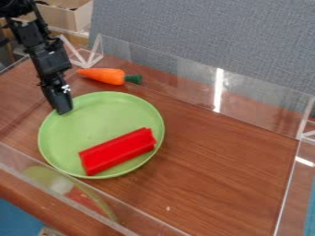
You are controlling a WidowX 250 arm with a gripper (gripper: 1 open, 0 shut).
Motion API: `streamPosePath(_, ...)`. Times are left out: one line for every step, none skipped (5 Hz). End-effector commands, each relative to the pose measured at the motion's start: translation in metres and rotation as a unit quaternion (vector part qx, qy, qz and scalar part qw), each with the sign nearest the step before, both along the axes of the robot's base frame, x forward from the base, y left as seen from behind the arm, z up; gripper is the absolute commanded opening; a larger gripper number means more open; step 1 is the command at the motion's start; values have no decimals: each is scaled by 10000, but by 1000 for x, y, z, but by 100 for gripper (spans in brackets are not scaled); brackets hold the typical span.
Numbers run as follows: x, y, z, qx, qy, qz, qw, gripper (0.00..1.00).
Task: Move the carrot from the green plate to the table
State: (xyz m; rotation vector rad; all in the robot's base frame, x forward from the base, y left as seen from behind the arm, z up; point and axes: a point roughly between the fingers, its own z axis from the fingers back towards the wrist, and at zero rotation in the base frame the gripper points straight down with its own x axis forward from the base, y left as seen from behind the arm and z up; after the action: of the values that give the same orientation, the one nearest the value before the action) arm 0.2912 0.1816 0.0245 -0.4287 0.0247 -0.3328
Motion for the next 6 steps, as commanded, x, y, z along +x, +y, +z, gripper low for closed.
streamPosePath(-19, 23, 11, 106, -27, 41, 9999, 100)
streamPosePath(-26, 26, 14, 95, 18, -126, 9999, 100)
streamPosePath(-24, 29, 12, 104, 76, -257, 9996, 100)
streamPosePath(-27, 27, 15, 161, 63, -365, 9992, 0)
streamPosePath(-25, 27, 18, 221, 48, -498, 9985, 0)
streamPosePath(-26, 26, 18, 227, 42, -599, 9979, 0)
